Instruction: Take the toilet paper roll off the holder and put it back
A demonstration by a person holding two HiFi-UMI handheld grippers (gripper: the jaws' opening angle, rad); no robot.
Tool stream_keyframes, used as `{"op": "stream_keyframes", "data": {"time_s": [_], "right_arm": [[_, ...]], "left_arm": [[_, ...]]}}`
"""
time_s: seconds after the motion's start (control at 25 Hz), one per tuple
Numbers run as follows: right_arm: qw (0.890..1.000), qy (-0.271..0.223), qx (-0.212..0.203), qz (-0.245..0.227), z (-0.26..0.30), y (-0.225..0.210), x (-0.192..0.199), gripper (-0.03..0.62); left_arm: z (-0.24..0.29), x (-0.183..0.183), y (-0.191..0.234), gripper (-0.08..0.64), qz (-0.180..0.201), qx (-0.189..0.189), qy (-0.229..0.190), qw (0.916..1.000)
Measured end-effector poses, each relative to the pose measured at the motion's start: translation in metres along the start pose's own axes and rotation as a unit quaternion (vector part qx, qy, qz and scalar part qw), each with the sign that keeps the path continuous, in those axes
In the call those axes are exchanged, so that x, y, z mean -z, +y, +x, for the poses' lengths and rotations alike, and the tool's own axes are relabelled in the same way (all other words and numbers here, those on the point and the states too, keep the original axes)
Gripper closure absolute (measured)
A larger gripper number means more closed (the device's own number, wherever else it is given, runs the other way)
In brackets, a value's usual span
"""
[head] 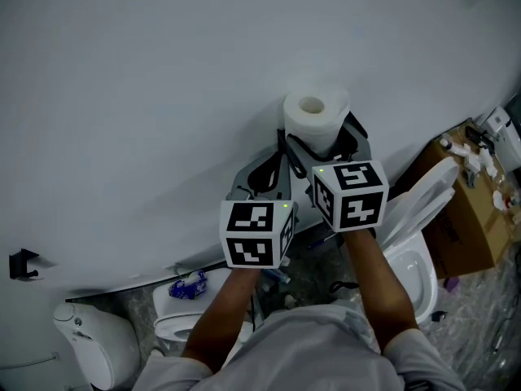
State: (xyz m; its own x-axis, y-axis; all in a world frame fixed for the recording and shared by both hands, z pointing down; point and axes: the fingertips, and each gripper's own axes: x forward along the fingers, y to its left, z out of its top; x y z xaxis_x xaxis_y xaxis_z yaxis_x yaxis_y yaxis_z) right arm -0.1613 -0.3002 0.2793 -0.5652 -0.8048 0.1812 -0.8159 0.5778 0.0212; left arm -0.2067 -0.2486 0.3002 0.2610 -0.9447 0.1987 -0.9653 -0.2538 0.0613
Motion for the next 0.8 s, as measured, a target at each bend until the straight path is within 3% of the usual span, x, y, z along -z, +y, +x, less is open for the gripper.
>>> {"op": "stream_keyframes", "data": {"time_s": [0.8], "right_arm": [[1.000, -0.021, 0.008, -0.003, -0.031, -0.023, -0.020, 0.223]], "left_arm": [[0.007, -0.006, -0.037, 0.555, 0.012, 0.026, -0.004, 0.9996]]}}
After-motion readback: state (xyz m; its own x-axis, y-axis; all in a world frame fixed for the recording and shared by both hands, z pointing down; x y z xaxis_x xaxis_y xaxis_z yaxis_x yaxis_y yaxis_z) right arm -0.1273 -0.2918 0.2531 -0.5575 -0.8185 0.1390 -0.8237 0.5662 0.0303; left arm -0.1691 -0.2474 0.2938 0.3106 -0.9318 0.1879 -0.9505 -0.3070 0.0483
